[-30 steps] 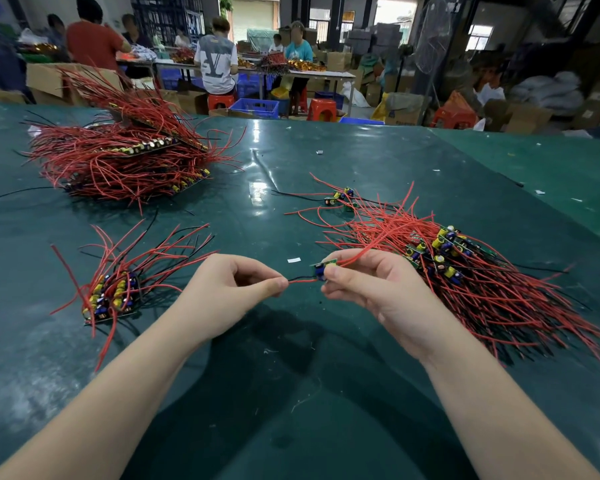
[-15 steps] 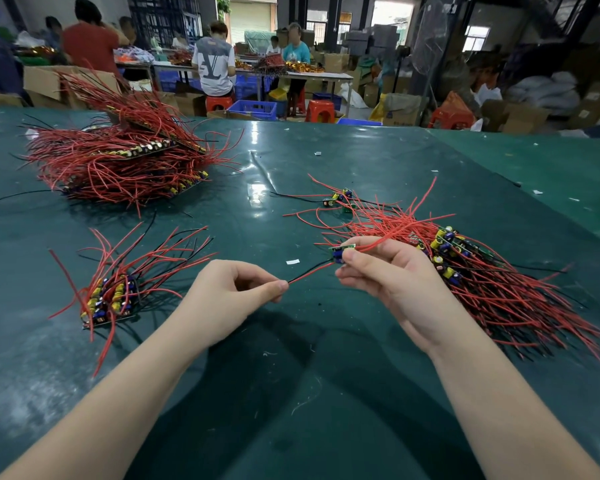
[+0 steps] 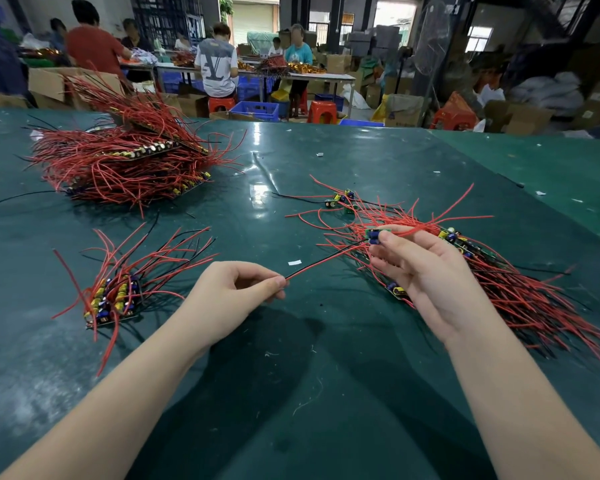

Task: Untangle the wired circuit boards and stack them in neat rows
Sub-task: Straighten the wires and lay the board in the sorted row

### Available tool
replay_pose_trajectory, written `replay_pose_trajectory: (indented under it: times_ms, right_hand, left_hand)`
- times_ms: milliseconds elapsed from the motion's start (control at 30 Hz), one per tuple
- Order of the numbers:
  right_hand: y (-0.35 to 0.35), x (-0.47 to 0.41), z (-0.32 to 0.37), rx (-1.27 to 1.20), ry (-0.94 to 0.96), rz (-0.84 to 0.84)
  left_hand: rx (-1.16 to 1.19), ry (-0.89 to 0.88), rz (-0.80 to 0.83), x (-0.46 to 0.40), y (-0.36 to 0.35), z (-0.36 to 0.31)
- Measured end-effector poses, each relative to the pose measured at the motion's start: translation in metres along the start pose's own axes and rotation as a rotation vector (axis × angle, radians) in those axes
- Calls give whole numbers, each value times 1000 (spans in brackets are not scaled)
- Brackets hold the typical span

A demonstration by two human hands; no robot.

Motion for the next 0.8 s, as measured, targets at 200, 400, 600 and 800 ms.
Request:
replay_pose_trajectory:
  times_ms: [200, 400, 600, 800]
  right_hand:
    - [2, -4, -2, -265, -64, 22]
    - [15, -4, 6, -371, -58, -47]
    - [71, 16, 59, 26, 379, -462]
    - [62, 41, 99, 1083, 714, -674]
  left_hand:
    - [53, 29, 67, 4, -11, 0]
    - [152, -8, 205, 11, -27, -12]
    - [216, 56, 205, 12, -32, -7]
    - [100, 93, 243, 15, -40, 0]
Point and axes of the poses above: each hand's wrist, its own x-axis away from the middle knuckle, its own y-axis out of the back of the hand, z = x × y, the point moved 10 cm from there along -x, towards the middle knuckle, and after that the axes turned 13 degrees about x, right-handed, at the moved point
